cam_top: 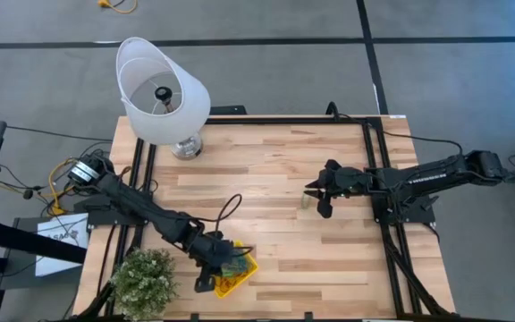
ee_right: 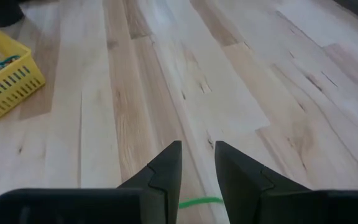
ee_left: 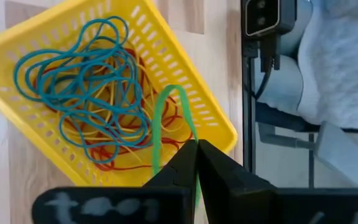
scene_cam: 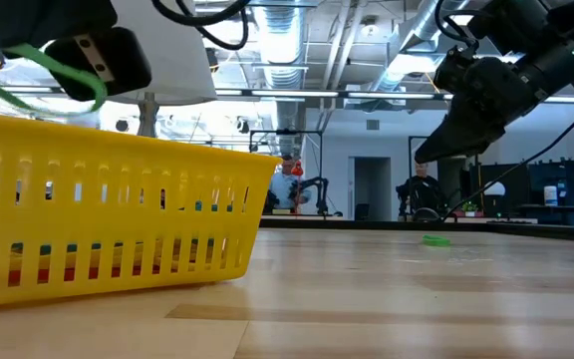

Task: Pick and place items into bin
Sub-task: Put the green rubber band into the yellow bin

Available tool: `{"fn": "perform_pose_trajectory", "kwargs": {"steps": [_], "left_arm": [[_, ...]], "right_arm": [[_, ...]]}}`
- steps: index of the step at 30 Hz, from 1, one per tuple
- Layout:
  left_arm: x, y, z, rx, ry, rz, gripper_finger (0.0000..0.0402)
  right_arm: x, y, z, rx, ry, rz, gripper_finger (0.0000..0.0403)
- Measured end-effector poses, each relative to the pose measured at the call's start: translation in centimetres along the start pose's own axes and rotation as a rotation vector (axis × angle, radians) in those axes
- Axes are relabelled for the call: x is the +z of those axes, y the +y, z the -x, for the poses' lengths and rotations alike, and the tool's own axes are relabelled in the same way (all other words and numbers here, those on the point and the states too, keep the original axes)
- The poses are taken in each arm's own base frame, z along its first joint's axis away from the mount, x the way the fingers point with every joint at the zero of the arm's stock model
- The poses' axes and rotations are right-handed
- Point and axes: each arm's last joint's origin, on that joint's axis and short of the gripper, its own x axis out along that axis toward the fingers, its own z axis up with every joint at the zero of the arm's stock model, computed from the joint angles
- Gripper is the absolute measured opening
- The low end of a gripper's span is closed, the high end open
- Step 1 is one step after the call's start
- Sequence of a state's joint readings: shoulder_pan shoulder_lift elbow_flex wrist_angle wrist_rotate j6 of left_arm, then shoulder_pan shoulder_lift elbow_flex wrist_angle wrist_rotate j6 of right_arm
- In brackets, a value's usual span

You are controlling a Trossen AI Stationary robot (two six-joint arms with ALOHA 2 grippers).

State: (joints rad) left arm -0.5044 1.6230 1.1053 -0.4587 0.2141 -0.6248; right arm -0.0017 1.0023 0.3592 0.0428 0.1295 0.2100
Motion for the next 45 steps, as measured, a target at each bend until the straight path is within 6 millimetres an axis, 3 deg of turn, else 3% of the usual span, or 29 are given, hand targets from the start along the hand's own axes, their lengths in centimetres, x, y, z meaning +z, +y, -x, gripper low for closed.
{"fn": "perform_pose_trajectory", "kwargs": {"steps": [10, 19, 22, 26, 32, 45], "left_arm": [[0.1, 0.2, 0.1, -0.014, 0.015, 0.040, 0.0006], [-1.0, 0.2, 0.0, 0.045, 0.083, 0.035, 0.0068], [-0.9, 0.2, 0.0, 0.058, 0.069, 0.027, 0.0080], [-0.9, 0.2, 0.0, 0.066, 0.064, -0.037, 0.0083], [-0.9, 0.2, 0.0, 0.082, 0.056, -0.048, 0.0084], [-0.9, 0.3, 0.0, 0.084, 0.055, -0.062, 0.0084]], "right_arm": [[-0.1, 0.0, 0.0, -0.002, 0.012, -0.013, 0.0091], [-1.3, 0.5, -1.0, -0.012, 0.109, 0.006, 0.0105], [-1.8, 0.1, -1.7, -0.136, 0.132, -0.002, 0.0112], [-2.7, -0.6, -2.7, -0.277, 0.175, -0.010, 0.0118], [-3.8, -1.0, -4.3, -0.219, 0.267, -0.110, 0.0120], [-4.9, -1.1, -5.8, -0.248, 0.304, -0.080, 0.0111]]}}
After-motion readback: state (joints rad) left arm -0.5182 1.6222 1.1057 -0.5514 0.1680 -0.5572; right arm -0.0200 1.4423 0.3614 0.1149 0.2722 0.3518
